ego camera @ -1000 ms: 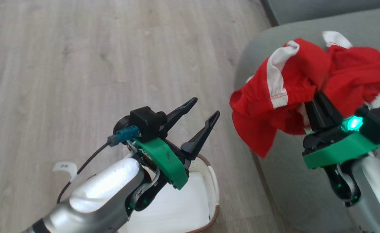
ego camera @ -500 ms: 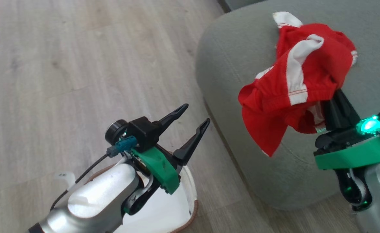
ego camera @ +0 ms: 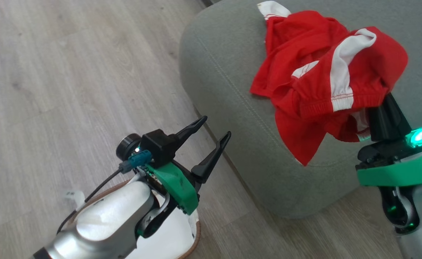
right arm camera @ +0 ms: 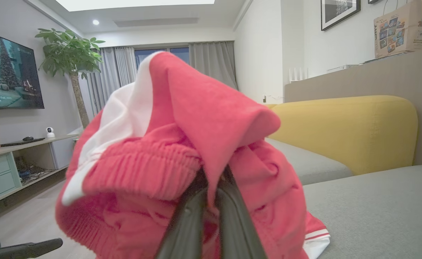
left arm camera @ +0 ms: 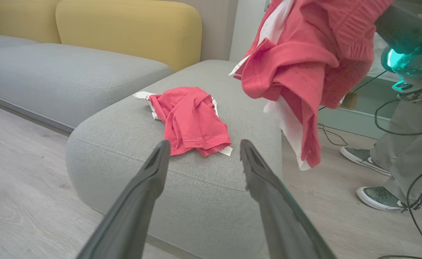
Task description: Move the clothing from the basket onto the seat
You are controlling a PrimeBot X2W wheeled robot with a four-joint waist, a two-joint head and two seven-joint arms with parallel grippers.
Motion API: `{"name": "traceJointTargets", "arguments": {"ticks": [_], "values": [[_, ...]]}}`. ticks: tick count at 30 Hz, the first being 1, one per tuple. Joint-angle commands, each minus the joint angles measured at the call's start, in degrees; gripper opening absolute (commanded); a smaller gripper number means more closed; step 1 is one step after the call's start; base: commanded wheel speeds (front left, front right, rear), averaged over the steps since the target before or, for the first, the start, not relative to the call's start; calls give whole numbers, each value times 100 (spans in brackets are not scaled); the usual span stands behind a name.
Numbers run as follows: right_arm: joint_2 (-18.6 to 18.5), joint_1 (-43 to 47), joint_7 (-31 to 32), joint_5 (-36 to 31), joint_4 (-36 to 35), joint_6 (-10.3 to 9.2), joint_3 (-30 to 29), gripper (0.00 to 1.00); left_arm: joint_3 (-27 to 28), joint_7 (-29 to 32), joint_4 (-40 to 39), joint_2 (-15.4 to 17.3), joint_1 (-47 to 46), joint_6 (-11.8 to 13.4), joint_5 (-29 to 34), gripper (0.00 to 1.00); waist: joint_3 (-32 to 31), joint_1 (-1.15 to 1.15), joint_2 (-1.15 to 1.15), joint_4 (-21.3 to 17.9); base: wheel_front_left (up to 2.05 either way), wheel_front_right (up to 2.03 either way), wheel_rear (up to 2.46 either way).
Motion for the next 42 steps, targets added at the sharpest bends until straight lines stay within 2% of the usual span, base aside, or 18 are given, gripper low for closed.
{"name": "traceJointTargets", "arguments": {"ticks": [1,10,20,33,42], "values": [[-51,4,-53,-21,-240,-1,36,0,251,-66,-115,77,-150,-12,55,100,34,0,0,-84,0,0,0],[-50,-32,-53,-31,-288,-1,3,0,285,-70,-75,54,-178,-31,78,100,110,0,0,-255,0,0,0],[-335,-554,-26,46,67,-1,-62,0,277,-23,-197,65,-342,-51,137,100,354,0,0,-183,0,0,0],[-1006,-2142,176,90,1766,-1,-480,0,223,324,-610,221,-803,-93,288,100,1253,0,0,202,0,0,0],[-1478,-3183,187,4,2834,-1,-955,0,131,655,-924,180,-1338,-146,506,100,2066,0,0,485,0,0,0]]}}
